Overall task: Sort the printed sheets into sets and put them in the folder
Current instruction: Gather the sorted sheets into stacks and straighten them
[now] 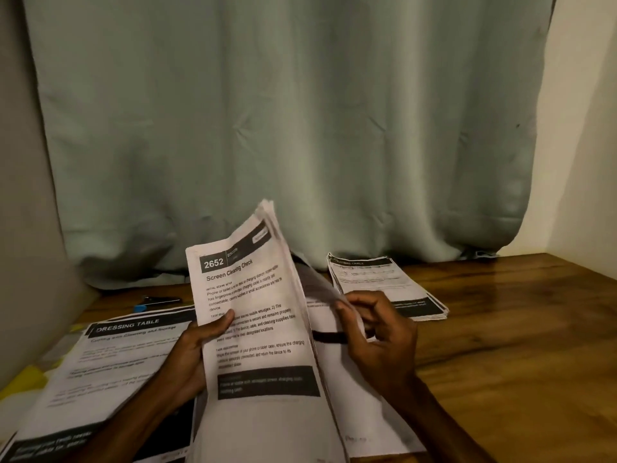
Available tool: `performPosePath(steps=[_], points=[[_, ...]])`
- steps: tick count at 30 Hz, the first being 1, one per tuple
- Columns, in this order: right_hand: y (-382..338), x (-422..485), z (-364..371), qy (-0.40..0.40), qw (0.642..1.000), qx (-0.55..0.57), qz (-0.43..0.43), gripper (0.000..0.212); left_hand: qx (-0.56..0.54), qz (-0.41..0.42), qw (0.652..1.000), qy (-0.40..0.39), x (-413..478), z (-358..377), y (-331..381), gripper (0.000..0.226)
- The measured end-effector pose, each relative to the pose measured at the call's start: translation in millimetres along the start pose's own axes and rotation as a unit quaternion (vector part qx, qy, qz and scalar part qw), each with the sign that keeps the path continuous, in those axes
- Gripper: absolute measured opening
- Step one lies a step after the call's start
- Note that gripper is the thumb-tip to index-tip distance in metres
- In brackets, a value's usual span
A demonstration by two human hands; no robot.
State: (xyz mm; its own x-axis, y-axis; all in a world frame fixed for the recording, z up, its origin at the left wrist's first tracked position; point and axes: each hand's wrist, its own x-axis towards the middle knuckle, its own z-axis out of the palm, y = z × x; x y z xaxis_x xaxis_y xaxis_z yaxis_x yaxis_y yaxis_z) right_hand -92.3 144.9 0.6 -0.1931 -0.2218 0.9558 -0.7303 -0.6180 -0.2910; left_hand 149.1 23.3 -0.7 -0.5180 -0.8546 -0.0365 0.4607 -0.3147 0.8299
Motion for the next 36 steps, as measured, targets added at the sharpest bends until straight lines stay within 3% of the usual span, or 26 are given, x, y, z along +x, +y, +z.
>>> performPosePath(steps=[9, 14, 19, 26, 36], points=[[-19.2, -10.6, 7.3, -0.078, 0.992, 0.095, 0.026, 0.030, 0.019, 0.020, 1.000, 0.007, 6.7, -2.9, -4.4, 0.044], [-20.2, -8.9, 7.5, -0.068, 0.981, 0.130, 0.126, 0.023, 0.050, 0.032, 0.998, 0.014, 6.7, -0.9, -6.6, 0.041], [-16.1, -1.4, 8.9, -0.010, 0.970, 0.136, 0.202, 0.018, 0.085, 0.026, 0.996, 0.030, 8.9, -5.4, -4.4, 0.042], [-4.9, 5.6, 7.3, 0.047, 0.929, 0.207, 0.301, 0.027, 0.103, 0.023, 0.994, 0.009, 5.4, -3.0, -4.8, 0.050], [3.3, 5.9, 7.1, -0.011, 0.922, 0.195, 0.335, 0.028, 0.151, 0.060, 0.986, 0.038, 5.1, 2.4, -5.2, 0.052]])
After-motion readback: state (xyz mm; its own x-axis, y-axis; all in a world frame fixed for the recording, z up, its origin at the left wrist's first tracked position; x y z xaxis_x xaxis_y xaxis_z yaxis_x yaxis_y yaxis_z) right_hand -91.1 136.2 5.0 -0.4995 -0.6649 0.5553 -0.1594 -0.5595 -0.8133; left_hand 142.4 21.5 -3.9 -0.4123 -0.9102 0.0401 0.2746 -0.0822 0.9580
